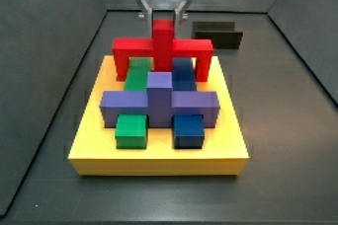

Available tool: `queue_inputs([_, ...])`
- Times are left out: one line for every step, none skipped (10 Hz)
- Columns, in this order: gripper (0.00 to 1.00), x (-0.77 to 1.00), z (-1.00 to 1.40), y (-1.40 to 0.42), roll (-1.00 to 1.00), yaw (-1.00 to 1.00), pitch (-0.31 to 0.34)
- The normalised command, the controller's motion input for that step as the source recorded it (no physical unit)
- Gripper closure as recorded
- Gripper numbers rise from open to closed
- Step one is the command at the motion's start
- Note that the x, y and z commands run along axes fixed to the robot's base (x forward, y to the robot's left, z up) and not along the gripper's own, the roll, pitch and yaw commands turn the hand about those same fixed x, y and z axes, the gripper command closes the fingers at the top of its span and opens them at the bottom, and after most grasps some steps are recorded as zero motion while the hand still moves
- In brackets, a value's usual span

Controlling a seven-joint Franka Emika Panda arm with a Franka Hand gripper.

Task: Pick up the red object. Move up. Move to above the board. Insert the red object.
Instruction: Insert the red object.

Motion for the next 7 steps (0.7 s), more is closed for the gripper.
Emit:
queue_inputs([1.00, -0.10, -0.20, 0.09, -0.01, 0.00, -0.074])
queue_inputs([1.00, -0.13, -0.21, 0.17, -0.03, 0.00, -0.076])
queue_inputs([1.00, -0.09, -0.04, 0.13, -0.01, 0.00, -0.020])
queue_inputs([1.00, -0.09, 0.10, 0.01, 0.00, 0.00, 0.000])
queue_inputs([1.00, -0.03, 0.06, 0.00, 0.09, 0.01, 0.000])
queue_inputs([1.00, 0.00, -0.15, 0.00, 0.04, 0.00, -0.077])
queue_inputs([1.00, 0.00, -0.41, -0.02, 0.00, 0.00, -0.171])
